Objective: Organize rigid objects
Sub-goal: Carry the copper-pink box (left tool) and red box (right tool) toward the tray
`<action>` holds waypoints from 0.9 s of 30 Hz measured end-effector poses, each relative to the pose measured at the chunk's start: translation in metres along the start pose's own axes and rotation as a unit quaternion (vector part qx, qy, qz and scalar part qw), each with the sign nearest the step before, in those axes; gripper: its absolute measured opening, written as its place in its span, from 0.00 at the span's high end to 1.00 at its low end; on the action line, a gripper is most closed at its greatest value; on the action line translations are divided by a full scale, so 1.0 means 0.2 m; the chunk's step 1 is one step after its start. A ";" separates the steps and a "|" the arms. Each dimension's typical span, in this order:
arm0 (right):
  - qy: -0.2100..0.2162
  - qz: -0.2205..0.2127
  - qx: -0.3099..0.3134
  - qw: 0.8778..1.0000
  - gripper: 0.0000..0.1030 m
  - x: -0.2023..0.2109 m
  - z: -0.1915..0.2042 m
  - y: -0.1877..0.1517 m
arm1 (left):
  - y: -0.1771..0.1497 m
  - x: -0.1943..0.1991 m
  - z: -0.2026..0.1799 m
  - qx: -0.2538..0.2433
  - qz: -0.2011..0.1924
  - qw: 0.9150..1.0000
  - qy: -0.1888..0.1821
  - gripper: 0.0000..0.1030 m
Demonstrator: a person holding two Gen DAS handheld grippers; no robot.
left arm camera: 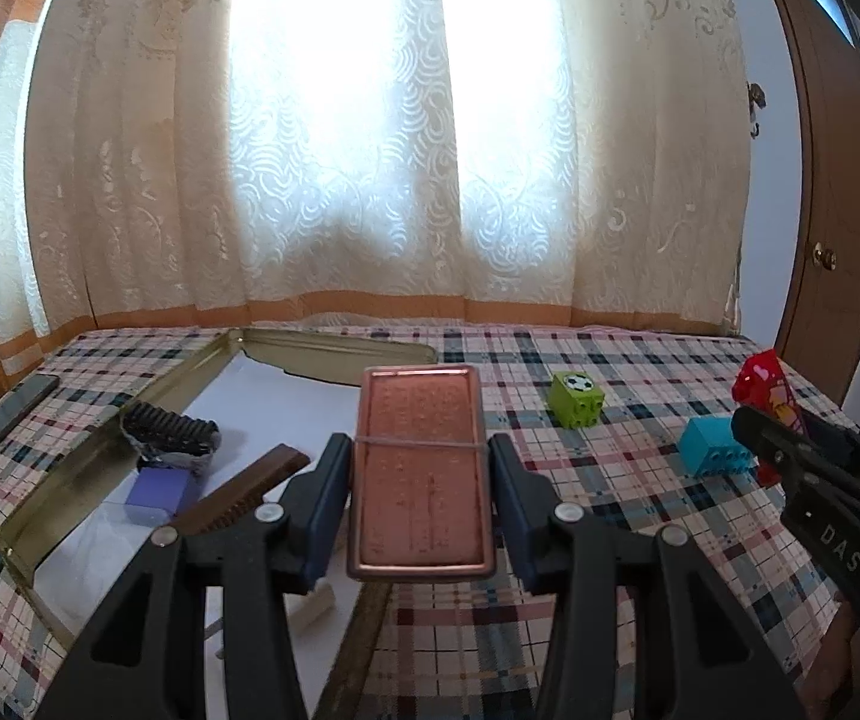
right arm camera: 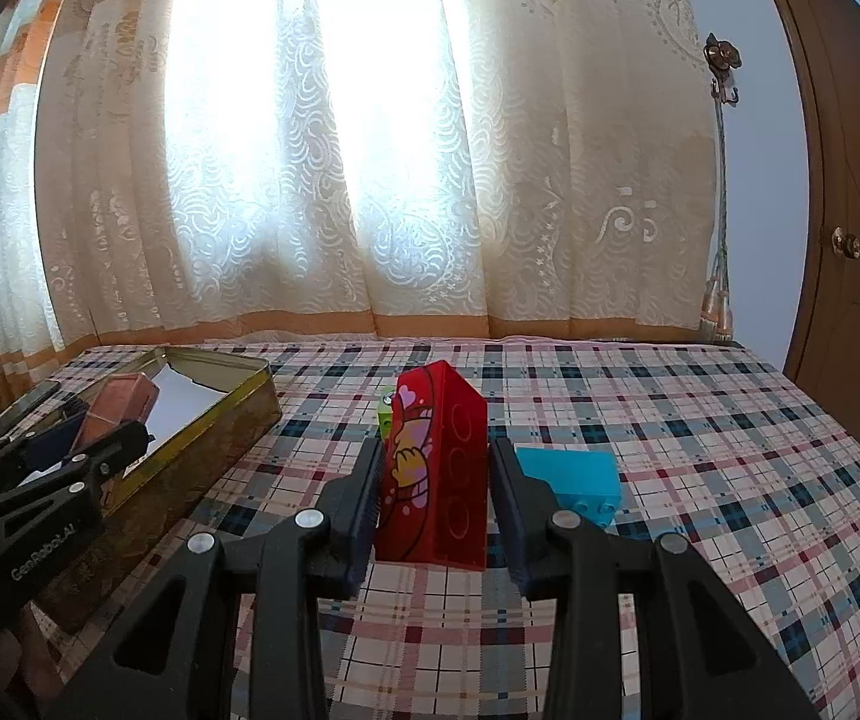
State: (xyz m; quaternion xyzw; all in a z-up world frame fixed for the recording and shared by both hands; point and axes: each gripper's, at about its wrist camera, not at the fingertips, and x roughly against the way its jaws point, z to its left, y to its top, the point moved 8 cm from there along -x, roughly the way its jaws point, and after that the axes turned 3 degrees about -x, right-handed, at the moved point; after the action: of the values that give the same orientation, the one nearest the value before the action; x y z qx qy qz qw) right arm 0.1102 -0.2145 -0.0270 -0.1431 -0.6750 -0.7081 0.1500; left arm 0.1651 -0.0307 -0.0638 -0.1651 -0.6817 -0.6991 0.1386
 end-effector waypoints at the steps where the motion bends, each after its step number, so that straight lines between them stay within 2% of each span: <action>1: 0.001 -0.001 0.000 1.000 0.63 0.00 0.00 0.00 | 0.00 0.00 0.00 -0.002 -0.001 1.000 0.001 0.56; 27: 0.031 -0.016 0.028 0.999 0.63 0.05 0.20 -0.01 | -0.03 0.08 0.12 0.013 -0.008 1.000 0.026 0.56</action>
State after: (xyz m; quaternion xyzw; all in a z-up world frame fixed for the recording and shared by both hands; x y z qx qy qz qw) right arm 0.1002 -0.1747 -0.0233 -0.1060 -0.6918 -0.6952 0.1640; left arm 0.1482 -0.0056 -0.0626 -0.1401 -0.6879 -0.6956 0.1527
